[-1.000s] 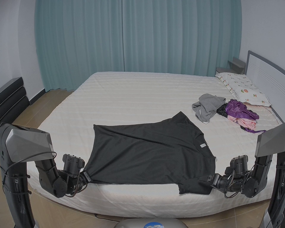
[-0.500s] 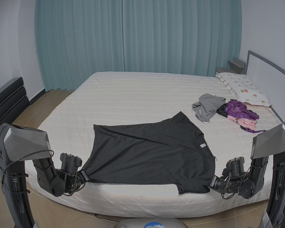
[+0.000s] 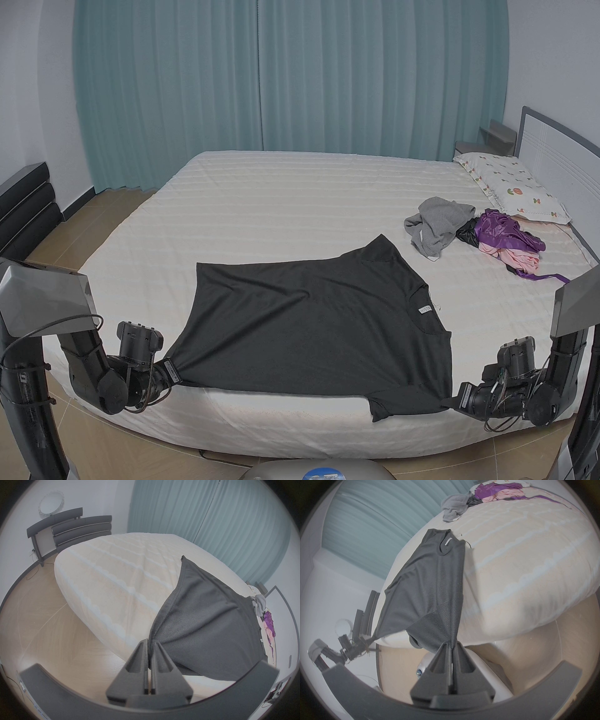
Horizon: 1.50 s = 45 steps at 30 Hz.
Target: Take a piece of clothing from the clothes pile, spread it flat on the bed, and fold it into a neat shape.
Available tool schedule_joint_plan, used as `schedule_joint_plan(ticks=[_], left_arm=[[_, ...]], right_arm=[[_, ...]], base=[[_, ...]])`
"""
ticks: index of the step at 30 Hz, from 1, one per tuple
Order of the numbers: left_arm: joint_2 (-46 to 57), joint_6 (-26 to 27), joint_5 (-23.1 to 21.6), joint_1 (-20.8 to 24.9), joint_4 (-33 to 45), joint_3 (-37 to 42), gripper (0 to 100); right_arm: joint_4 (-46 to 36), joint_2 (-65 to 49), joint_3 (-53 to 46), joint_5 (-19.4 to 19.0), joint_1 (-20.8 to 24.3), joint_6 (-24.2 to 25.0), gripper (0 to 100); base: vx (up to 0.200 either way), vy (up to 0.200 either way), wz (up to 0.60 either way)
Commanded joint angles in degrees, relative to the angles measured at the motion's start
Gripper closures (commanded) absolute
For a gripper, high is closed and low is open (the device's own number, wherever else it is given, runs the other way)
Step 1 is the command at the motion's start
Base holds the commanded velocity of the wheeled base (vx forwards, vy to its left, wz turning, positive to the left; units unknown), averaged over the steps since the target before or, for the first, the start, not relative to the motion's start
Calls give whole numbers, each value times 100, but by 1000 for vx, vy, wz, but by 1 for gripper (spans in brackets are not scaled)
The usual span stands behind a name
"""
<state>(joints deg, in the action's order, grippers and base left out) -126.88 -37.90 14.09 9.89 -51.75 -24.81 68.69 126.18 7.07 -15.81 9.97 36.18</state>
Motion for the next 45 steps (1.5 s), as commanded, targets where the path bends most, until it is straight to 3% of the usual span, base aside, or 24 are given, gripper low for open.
schedule_joint_plan(ticks=[1, 14, 24, 31, 32, 45], left_arm=[[251, 134, 6, -101, 86, 125, 100], [621, 564, -29, -268, 798, 257, 100], [84, 494, -223, -224, 728, 108, 100], [23, 345, -275, -154, 728, 55, 100], [23, 327, -293, -136, 728, 55, 100], [76, 301, -346, -119, 728, 55, 100]], right_arm=[[12, -410, -496, -54, -13, -305, 100], [-146, -349, -707, -80, 172, -542, 100], [135, 222, -540, -80, 207, -955, 100], [48, 354, -206, -71, 207, -955, 100], [56, 407, -109, -71, 181, -946, 0], [48, 521, 682, -45, -180, -885, 0]], base=[[0, 0, 0], [0, 0, 0], [0, 0, 0], [0, 0, 0], [0, 0, 0], [0, 0, 0]])
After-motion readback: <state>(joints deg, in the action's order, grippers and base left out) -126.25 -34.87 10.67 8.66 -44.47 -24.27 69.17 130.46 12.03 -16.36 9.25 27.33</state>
